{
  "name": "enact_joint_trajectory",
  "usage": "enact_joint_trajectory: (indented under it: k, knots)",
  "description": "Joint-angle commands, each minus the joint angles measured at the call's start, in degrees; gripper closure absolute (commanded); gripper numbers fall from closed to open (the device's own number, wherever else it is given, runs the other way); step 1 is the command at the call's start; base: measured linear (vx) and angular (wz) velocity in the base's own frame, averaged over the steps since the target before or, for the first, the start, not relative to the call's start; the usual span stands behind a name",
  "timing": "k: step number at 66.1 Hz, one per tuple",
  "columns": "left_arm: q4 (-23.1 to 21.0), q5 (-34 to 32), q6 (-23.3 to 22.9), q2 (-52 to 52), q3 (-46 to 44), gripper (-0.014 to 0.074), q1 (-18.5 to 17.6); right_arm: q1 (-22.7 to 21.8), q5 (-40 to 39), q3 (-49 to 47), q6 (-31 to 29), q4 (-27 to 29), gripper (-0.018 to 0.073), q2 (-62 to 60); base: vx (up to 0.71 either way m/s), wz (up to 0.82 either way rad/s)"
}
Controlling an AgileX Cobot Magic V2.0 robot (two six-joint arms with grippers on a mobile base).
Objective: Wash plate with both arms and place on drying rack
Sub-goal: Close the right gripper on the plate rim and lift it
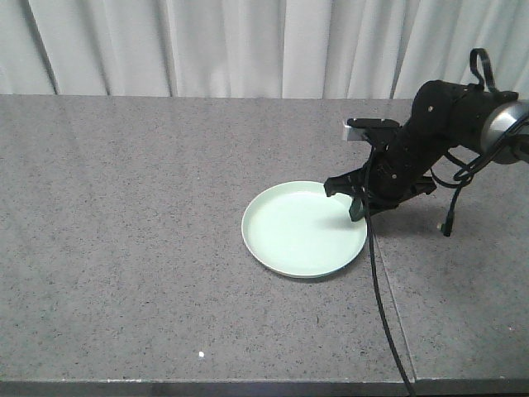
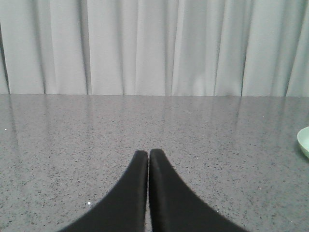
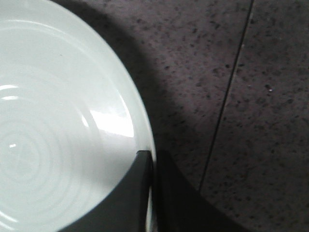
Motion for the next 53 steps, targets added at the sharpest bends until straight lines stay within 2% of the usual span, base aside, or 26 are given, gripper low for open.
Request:
enact_joint_trajectory:
  k: [1,13,26,38,53]
  knots:
    - [-0.05,-4.2,-0.47,-0.91,0.89,0.0602,0.12,-1.49,-0.52,-1.56,-4.43,6.98,0.0567,-7.6,0.0,0.0]
    - [-0.05,-4.2,-0.47,-0.91,0.89,0.0602,0.12,-4.66,2.08,-1.45,-11.27,14.94,0.0567,-18.48,0.0,0.0]
    - [-0.05,-4.2,-0.47,-0.91,0.89,0.0602,0.12,-8.89,5.49,1.4,-15.95,18.21,0.0567,-32.74,0.0,0.0]
    - [-0.05,-4.2,-0.47,-0.91,0.89,0.0602,0.12,-10.67,4.16,13.32,-20.54,21.74,0.0567,-49.08,0.0,0.0]
    - [-0.05,-4.2,-0.47,-0.91,0.89,0.0602,0.12,-10.67,-1.74,31.95,-18.92,20.82,0.0566,-72.97,0.0,0.0]
